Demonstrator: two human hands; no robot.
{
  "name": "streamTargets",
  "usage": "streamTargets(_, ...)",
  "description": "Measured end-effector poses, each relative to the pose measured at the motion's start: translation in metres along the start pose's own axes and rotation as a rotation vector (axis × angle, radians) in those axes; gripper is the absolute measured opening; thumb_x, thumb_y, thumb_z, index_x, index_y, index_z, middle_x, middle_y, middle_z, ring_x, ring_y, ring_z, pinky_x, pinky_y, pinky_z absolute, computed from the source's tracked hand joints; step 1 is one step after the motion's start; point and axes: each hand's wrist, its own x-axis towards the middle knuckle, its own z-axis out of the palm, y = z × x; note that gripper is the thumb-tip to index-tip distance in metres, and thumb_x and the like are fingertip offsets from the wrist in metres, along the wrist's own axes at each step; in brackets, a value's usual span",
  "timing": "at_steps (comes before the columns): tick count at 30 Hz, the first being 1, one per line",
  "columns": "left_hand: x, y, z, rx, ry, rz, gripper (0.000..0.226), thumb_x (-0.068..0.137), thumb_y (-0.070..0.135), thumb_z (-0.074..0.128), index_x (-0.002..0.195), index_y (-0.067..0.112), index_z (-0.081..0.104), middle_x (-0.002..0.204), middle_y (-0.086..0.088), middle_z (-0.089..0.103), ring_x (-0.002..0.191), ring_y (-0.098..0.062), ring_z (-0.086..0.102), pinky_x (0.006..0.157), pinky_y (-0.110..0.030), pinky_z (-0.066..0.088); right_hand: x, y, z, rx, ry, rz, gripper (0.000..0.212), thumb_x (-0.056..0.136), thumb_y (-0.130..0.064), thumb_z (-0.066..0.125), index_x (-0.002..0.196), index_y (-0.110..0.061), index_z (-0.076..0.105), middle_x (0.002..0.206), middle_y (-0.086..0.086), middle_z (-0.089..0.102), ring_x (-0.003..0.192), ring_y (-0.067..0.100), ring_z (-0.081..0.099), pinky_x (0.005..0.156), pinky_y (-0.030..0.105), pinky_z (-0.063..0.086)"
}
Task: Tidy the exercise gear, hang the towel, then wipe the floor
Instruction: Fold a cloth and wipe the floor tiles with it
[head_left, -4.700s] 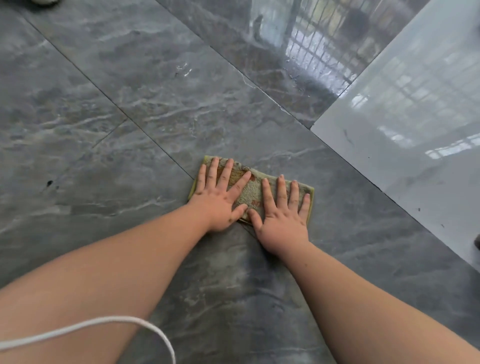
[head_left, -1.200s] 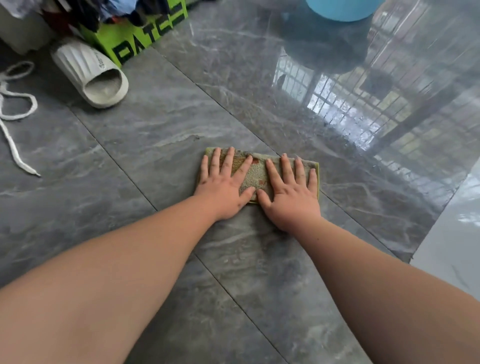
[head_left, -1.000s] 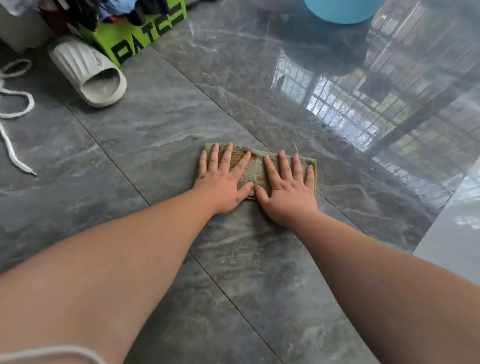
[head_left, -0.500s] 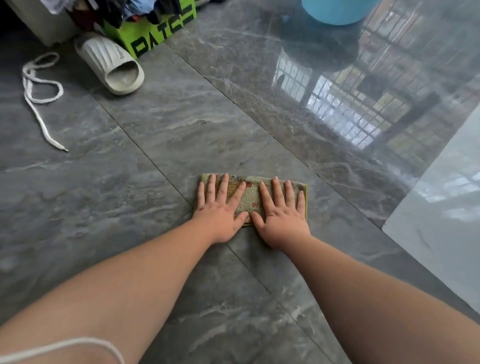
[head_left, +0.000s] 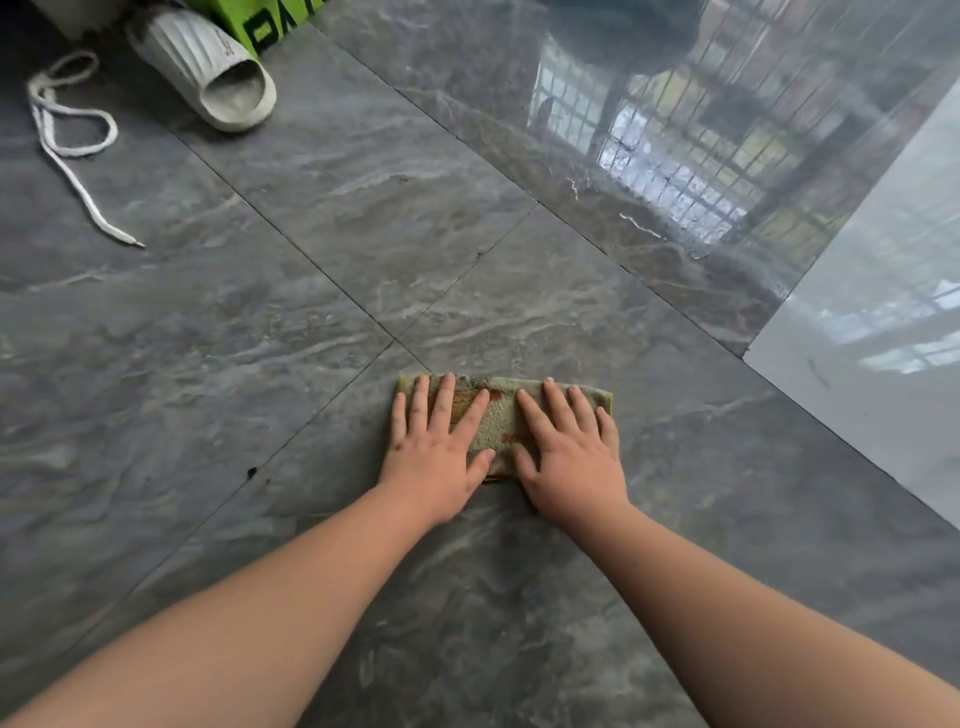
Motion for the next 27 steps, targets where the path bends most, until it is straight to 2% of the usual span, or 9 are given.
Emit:
streamTargets(3, 0.015, -0.011, -0.022, -0.086, 0.104, 0.024, 0.057, 0.099, 0.042, 0.038, 0.152, 0.034, 0.018, 0.16, -0.004, 0.018, 0.147, -0.027, 0.008, 0.119, -0.049, 0.01, 0.021, 0.014, -0.02, 0.007, 0.122, 0.045, 0.052, 0.087, -0.028, 0.048, 0.138, -0.036, 0.046, 0.146, -0.007, 0.046, 0.136, 0.019, 0.036, 0.103, 0.045, 0.025)
streamTargets(6, 0.037, -0.025, -0.041, -0.174, 0.106, -0.034, 0.052, 0.098, 0.023, 0.047, 0.147, 0.026, 0.032, 0.149, 0.0, 0.039, 0.139, -0.023, 0.028, 0.116, -0.044, 0.021, 0.04, 0.033, -0.03, -0.029, 0.069, 0.114, 0.04, 0.089, -0.021, 0.047, 0.127, -0.033, 0.05, 0.128, -0.005, 0.054, 0.121, 0.021, 0.044, 0.091, 0.042, 0.028)
streamTargets(9, 0.051, -0.03, -0.051, -0.099, 0.097, -0.037, 0.037, 0.094, 0.011, 0.05, 0.125, 0.031, 0.052, 0.125, 0.002, 0.055, 0.118, -0.022, 0.043, 0.101, -0.04, 0.03, 0.046, 0.039, -0.033, -0.067, 0.025, 0.107, 0.018, 0.091, -0.024, 0.049, 0.107, -0.032, 0.053, 0.107, -0.005, 0.055, 0.105, 0.022, 0.047, 0.08, 0.04, 0.027)
streamTargets(12, 0.055, -0.033, -0.06, -0.1, 0.06, -0.039, 0.017, 0.095, 0.019, 0.055, 0.105, 0.031, 0.061, 0.111, 0.002, 0.056, 0.109, -0.023, 0.044, 0.095, -0.04, 0.034, 0.045, 0.04, -0.039, -0.055, 0.0, 0.101, 0.017, 0.089, -0.021, 0.052, 0.101, -0.033, 0.055, 0.103, -0.005, 0.05, 0.105, 0.022, 0.046, 0.083, 0.042, 0.03)
streamTargets(15, 0.057, -0.038, -0.076, -0.201, 0.199, 0.005, 0.008, 0.092, 0.021, 0.058, 0.093, 0.028, 0.061, 0.106, 0.002, 0.054, 0.107, -0.024, 0.045, 0.096, -0.04, 0.038, 0.046, 0.042, -0.061, 0.051, 0.027, 0.144, 0.016, 0.089, -0.02, 0.049, 0.099, -0.031, 0.054, 0.105, -0.005, 0.052, 0.104, 0.023, 0.047, 0.088, 0.043, 0.03)
streamTargets(19, 0.052, -0.036, -0.104, -0.271, 0.417, 0.108, 0.008, 0.092, 0.017, 0.057, 0.095, 0.024, 0.057, 0.096, 0.004, 0.066, 0.095, -0.025, 0.054, 0.085, -0.039, 0.039, 0.04, 0.045, -0.098, 0.286, 0.251, 0.148, 0.023, 0.083, -0.009, 0.047, 0.091, -0.031, 0.05, 0.083, -0.007, 0.059, 0.08, 0.021, 0.048, 0.086, 0.038, 0.03)
streamTargets(22, 0.041, -0.039, -0.103, -0.167, 0.552, 0.2, 0.015, 0.086, 0.012, 0.063, 0.094, 0.025, 0.062, 0.088, 0.007, 0.067, 0.086, -0.024, 0.057, 0.082, -0.039, 0.039, 0.024, 0.05, -0.099, 0.238, 0.407, 0.024, 0.02, 0.085, -0.009, 0.057, 0.09, -0.029, 0.056, 0.083, -0.011, 0.061, 0.084, 0.017, 0.052, 0.088, 0.036, 0.03)
streamTargets(24, 0.031, -0.043, -0.084, -0.131, 0.529, 0.246, 0.021, 0.081, 0.008, 0.067, 0.093, 0.024, 0.063, 0.087, 0.006, 0.066, 0.082, -0.025, 0.057, 0.08, -0.038, 0.04, 0.006, 0.057, -0.079, 0.156, 0.427, -0.064, 0.02, 0.085, -0.009, 0.065, 0.089, -0.027, 0.059, 0.086, -0.01, 0.063, 0.089, 0.021, 0.057, 0.086, 0.039, 0.033)
streamTargets(27, 0.009, -0.043, -0.048, -0.065, 0.388, 0.322, 0.024, 0.075, 0.01, 0.073, 0.093, 0.023, 0.064, 0.086, 0.004, 0.066, 0.081, -0.027, 0.058, 0.079, -0.039, 0.045, -0.024, 0.07, -0.037, 0.013, 0.275, -0.115, 0.026, 0.076, -0.012, 0.074, 0.09, -0.03, 0.062, 0.093, -0.01, 0.064, 0.093, 0.023, 0.06, 0.085, 0.04, 0.035)
